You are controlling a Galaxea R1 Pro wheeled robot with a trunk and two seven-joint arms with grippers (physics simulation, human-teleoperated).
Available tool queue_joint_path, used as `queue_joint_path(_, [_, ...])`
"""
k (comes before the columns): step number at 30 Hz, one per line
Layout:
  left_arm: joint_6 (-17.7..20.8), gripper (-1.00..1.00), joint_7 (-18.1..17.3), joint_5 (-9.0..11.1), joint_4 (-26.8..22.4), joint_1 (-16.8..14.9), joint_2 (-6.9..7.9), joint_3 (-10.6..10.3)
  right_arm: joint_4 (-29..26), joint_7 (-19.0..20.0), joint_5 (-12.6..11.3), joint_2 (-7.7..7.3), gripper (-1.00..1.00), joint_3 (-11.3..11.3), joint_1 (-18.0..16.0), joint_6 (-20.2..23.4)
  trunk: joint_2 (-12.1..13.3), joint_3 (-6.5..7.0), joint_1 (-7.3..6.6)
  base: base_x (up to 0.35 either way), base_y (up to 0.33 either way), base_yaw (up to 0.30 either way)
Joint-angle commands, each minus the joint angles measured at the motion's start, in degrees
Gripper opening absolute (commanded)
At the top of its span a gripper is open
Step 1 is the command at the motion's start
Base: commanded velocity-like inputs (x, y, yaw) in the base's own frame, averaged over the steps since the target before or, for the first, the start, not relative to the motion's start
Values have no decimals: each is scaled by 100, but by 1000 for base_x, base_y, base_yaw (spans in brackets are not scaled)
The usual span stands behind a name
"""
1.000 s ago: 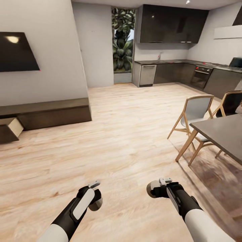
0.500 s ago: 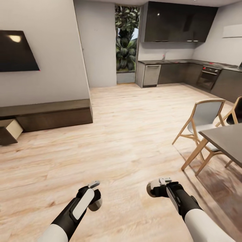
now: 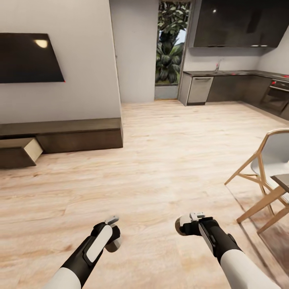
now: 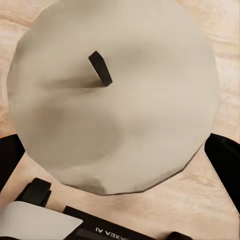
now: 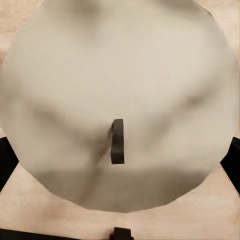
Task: Place each of the two pumpkins and all three candles from the living room inside a cabinet in the living room (use any cabinet), then make sure every cabinet is closed, and position the cauldron so it is next to a table in the living room.
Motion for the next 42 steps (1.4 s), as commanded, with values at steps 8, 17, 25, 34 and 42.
queue_joint_path(8, [-1,-100,-6,-5,0,-1,-1,-1,-1,-2,-4,0,-100,0,-1,0,0,-44,0,327,0,233])
queue_joint_path(17, [-1,-100,-6,-5,0,-1,-1,0,-1,-2,-4,0,-100,0,-1,0,0,-94,0,327,0,234])
queue_joint_path(25, [-1,-100,-6,1,0,-1,0,0,-1,-2,-4,0,-100,0,-1,0,0,-139,0,327,0,234])
queue_joint_path(34, [-1,-100,-6,2,6,-1,0,0,19,-1,23,5,-100,14,-1,-1,0,-163,0,327,0,86])
queue_joint_path(42, [-1,-100,-6,2,7,-1,0,0,-11,-2,14,9,-100,18,-1,-9,0,-164,0,327,0,150])
